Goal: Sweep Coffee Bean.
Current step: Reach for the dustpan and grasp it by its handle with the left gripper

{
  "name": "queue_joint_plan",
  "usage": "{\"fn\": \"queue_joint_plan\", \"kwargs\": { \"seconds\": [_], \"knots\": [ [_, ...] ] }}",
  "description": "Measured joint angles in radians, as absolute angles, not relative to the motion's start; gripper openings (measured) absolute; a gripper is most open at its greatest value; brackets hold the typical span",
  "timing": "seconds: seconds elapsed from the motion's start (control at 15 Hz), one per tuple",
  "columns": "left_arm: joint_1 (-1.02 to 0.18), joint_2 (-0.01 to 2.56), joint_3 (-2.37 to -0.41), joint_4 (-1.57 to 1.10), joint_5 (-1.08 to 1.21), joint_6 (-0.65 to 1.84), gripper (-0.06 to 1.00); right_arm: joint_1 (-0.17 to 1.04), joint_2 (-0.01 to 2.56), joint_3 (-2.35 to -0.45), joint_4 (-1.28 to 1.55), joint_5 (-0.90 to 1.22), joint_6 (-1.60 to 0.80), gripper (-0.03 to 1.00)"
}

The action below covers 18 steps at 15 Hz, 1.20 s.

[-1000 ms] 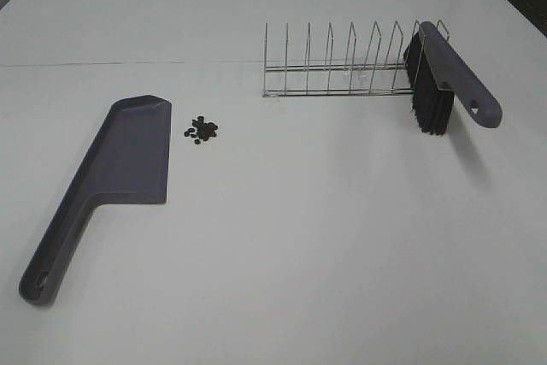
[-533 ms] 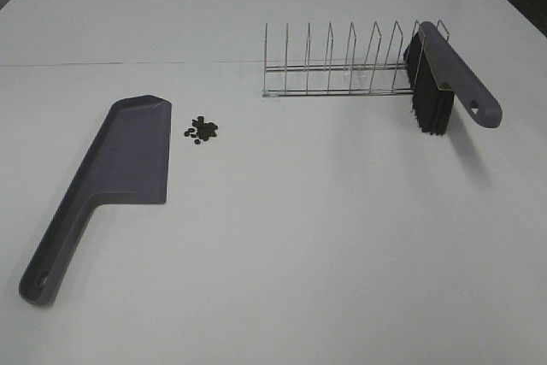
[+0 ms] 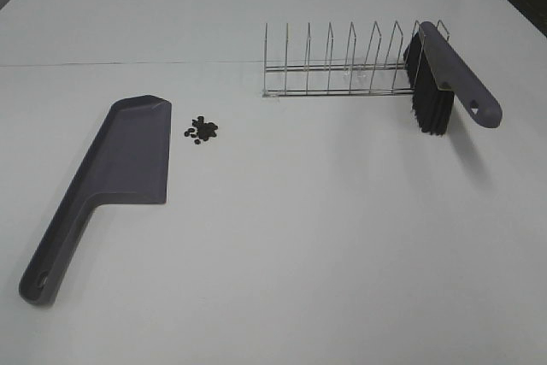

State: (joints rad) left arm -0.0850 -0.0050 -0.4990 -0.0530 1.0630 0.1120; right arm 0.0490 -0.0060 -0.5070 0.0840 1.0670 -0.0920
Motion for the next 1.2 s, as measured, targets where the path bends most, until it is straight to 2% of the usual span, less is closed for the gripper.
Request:
{"fn": "queue_joint_plan", "kwargs": {
  "seconds": [1.2],
  "knots": [
    [-0.085,-0.005,-0.499,-0.053,1.062,0.108,0.71,0.049,-0.006,-0.507,0.084,1.067,-0.092,0.75]
  ]
}}
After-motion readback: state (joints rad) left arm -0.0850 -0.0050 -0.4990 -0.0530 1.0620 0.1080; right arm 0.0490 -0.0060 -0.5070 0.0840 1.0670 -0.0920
